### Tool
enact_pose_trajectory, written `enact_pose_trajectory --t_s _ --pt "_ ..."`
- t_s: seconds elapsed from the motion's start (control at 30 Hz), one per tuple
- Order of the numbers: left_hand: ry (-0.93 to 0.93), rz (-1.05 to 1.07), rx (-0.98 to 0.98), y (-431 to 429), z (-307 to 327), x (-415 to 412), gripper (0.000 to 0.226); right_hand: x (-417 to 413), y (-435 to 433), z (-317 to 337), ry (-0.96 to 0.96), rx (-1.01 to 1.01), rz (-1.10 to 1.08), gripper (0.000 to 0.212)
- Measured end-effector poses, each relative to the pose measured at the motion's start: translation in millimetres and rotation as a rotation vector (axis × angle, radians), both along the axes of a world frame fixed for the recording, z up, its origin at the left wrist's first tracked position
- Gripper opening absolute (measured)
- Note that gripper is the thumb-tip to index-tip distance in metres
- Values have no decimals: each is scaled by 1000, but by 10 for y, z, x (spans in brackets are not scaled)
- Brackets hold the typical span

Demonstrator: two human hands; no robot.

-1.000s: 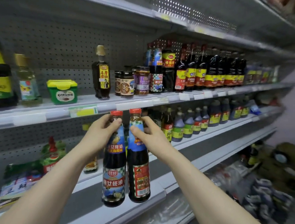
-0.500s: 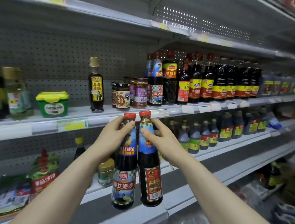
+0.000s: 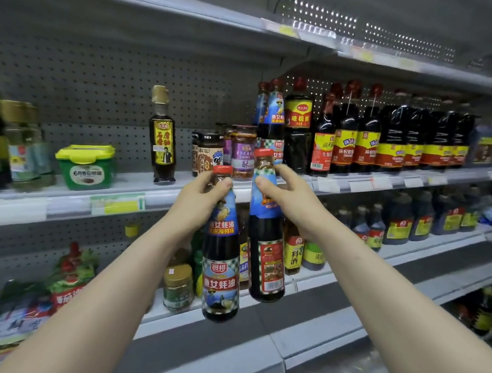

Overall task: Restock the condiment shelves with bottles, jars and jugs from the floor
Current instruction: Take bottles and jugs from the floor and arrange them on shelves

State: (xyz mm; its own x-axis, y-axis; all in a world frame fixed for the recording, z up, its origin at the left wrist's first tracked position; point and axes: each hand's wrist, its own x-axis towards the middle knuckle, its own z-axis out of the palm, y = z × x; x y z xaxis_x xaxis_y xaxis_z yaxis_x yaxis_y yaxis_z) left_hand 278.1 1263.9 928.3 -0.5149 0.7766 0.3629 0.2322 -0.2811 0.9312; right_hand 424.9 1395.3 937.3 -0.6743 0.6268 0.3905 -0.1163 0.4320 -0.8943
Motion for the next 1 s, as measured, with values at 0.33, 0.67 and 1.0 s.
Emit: enact_pose_trajectory --t_s 0.33,0.67,1.0 --pt "49 -64 -12 223 -4 -89 31 131 278 168 75 23 -160 17" --pt "35 -7 28 745 162 -8 30 134 957 930 253 128 -273 38" --pt "19 69 17 1283 98 -11 23 -324 1461 1390 324 232 -195 33"
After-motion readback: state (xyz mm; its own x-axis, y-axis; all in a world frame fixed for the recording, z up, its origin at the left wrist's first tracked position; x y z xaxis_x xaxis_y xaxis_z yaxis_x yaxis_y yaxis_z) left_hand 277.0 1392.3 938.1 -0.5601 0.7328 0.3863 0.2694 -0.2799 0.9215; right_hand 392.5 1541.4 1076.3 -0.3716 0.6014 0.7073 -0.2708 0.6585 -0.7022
